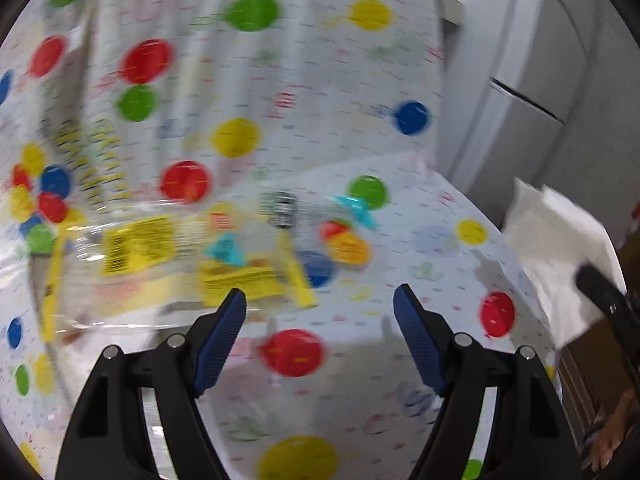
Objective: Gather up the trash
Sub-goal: 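Grasp the white tissue with the right tool, then grasp the fruit snack packet with the left tool while the right tool holds the tissue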
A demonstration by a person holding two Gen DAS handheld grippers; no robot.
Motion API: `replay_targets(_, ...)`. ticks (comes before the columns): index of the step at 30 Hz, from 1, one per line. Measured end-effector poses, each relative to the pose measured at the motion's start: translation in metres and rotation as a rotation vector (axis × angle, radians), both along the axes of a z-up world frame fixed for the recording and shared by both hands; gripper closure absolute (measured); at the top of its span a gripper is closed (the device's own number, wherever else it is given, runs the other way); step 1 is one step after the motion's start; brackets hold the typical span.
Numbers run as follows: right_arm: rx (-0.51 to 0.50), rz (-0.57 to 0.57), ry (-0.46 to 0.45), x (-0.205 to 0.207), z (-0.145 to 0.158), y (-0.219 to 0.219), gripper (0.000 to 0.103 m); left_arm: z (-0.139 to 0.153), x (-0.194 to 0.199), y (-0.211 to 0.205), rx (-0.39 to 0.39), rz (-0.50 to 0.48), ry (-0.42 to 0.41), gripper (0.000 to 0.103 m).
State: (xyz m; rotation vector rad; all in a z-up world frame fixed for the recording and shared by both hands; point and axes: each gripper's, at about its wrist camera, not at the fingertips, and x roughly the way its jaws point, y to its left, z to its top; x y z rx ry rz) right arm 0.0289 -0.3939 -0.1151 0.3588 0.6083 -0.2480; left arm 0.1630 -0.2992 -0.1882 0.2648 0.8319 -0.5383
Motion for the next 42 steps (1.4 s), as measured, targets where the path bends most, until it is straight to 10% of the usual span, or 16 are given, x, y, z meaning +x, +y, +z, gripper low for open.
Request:
replay_targets(16, 0.059, 0.001, -0.021, -0.004, -0.009, -0.031, 0.101, -0.051, 0.007, -0.06, 0.373, 0.016, -0.163, 0.034)
replay_targets(29, 0.086, -0.007, -0.013, 0.001, -0.019, -0.04, 0.101, -0.036, 0.059, -0.091, 0.296, 0.016, -0.155, 0.034)
replay_targets(35, 0.09, -0.026, -0.015, -0.005, -0.018, -0.043, 0.101, -0.021, 0.091, -0.083, 0.181, 0.029, -0.075, 0.066)
replay_targets(38, 0.092, -0.027, -0.017, -0.008, -0.018, -0.044, 0.101, -0.015, 0.096, -0.071, 0.121, 0.021, -0.03, 0.099)
replay_targets(42, 0.089, -0.021, -0.018, -0.009, -0.016, -0.042, 0.101, -0.003, 0.09, -0.052, 0.045, 0.012, -0.02, 0.103)
